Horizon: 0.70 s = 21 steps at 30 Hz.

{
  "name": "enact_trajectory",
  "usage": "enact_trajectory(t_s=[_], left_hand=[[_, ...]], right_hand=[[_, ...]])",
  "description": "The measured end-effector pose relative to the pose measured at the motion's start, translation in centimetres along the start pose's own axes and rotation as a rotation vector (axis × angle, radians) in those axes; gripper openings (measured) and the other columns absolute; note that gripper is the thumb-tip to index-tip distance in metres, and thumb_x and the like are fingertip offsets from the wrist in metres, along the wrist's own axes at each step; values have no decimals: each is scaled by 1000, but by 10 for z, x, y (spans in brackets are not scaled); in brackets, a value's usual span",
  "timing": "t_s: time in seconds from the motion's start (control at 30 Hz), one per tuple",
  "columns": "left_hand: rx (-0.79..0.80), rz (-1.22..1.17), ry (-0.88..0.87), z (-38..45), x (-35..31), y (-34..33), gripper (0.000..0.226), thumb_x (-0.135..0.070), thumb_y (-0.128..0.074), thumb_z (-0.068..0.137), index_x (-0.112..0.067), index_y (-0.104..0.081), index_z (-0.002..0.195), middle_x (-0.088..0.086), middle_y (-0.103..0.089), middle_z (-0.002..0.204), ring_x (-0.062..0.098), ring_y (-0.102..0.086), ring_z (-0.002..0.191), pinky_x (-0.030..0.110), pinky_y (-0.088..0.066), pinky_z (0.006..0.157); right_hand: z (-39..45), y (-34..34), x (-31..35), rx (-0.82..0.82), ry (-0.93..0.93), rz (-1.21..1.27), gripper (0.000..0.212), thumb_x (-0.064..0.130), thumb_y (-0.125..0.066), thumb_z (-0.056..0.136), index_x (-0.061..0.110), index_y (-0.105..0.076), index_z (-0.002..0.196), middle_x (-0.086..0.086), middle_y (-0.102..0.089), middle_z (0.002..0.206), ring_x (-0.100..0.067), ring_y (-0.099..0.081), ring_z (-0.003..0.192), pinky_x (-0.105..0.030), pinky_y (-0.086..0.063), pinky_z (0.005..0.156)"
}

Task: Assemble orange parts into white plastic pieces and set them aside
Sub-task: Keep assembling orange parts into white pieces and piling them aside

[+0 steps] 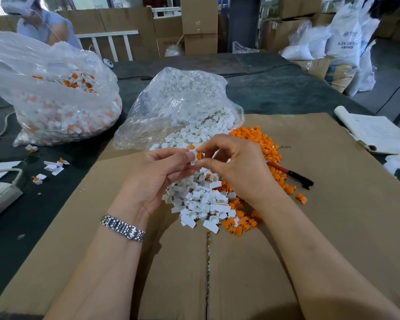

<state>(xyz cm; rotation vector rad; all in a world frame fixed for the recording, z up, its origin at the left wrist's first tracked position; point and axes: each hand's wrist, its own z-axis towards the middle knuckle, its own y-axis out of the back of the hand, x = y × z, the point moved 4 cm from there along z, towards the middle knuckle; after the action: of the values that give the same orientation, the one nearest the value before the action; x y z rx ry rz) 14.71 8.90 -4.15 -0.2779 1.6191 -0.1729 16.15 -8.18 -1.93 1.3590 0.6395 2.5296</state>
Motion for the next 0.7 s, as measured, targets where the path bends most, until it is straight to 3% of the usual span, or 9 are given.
enact_trajectory(t_s=[0.5,0.7], left_hand=[[32,23,60,1,1,1,9,-7,-83,65,-5,-79,72,17,-78,83,21,-77,75,22,-60,70],[-42,-17,28,3,4,2,14,-7,-84,61,-5,-79,74,16,-79,89,21,-77,76,20,-59,67]], right_hand=[[1,-2,-4,49,1,7,16,20,-81,83,17,-76,98,4,-69,83,-13,-63,69,-23,-55,67],[5,11,-10,65,-104,-111,31,35,-79,83,28,-70,111,13,-65,94,-4,-61,80,-15,-50,70]])
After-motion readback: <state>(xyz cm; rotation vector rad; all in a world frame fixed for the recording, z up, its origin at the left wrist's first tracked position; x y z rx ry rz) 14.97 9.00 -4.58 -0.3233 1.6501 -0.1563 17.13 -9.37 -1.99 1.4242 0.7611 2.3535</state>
